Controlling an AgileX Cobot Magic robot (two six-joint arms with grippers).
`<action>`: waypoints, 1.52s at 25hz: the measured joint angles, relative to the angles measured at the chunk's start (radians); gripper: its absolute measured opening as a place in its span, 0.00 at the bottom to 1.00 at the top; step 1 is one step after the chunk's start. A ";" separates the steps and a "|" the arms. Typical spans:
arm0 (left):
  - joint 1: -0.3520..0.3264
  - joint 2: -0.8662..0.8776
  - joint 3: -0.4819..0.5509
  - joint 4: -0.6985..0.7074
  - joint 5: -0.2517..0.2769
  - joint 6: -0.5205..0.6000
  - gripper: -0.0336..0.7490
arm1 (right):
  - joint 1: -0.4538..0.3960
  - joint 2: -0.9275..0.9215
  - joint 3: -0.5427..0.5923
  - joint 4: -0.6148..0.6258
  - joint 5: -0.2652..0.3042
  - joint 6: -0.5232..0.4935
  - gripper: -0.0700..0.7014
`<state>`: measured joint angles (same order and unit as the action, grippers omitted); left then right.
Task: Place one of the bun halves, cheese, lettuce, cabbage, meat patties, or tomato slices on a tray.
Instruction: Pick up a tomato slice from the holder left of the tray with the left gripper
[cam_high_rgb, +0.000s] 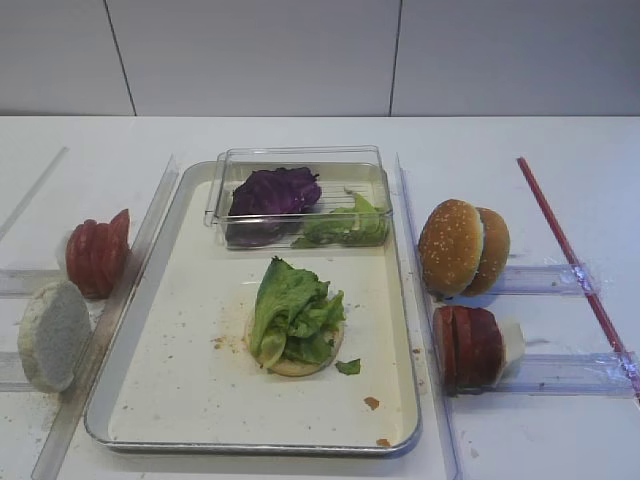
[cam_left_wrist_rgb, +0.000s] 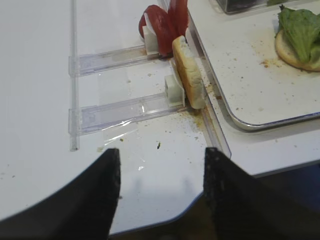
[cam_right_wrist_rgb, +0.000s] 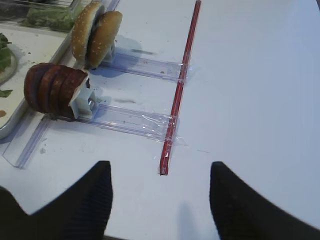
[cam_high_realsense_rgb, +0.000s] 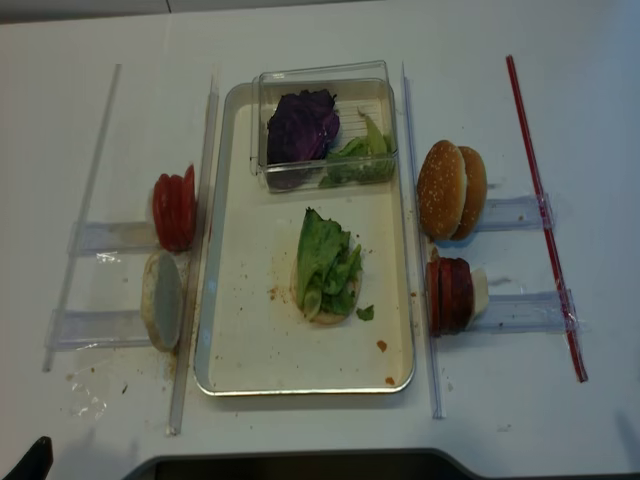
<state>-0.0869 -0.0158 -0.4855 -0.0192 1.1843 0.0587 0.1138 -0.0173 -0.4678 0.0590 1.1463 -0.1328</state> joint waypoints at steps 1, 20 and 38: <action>0.000 0.000 0.000 0.000 0.000 0.000 0.50 | 0.000 0.000 0.000 0.000 0.000 0.000 0.68; 0.000 0.000 0.000 0.000 0.000 0.000 0.50 | 0.000 0.000 0.000 0.000 0.000 0.000 0.68; 0.000 0.434 -0.134 -0.017 -0.002 -0.072 0.50 | 0.000 0.000 0.000 0.000 0.000 -0.002 0.68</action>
<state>-0.0869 0.4186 -0.6191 -0.0363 1.1825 -0.0136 0.1138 -0.0173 -0.4678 0.0590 1.1463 -0.1346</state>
